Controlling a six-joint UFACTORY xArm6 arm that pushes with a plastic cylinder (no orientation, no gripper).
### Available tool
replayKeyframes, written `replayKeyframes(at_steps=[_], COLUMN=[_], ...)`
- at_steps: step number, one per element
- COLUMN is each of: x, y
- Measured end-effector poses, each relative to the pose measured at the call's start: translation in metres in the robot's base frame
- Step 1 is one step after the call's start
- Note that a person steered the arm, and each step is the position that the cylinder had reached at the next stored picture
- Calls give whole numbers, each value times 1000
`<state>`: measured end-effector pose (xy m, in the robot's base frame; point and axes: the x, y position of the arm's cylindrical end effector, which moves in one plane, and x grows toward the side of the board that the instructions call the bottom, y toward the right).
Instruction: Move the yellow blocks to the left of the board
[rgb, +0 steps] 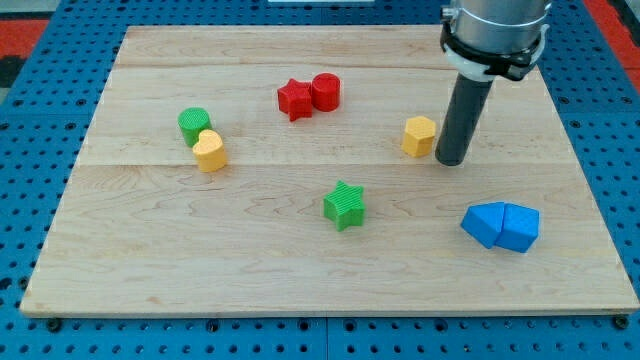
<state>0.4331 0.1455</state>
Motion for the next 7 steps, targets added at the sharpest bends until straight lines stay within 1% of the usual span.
replayKeyframes(at_steps=[1, 2, 3, 4, 5, 6, 7], x=[-23, -21, -14, -39, -56, -23, 1], y=[0, -44, -166, -118, -162, -258, -300])
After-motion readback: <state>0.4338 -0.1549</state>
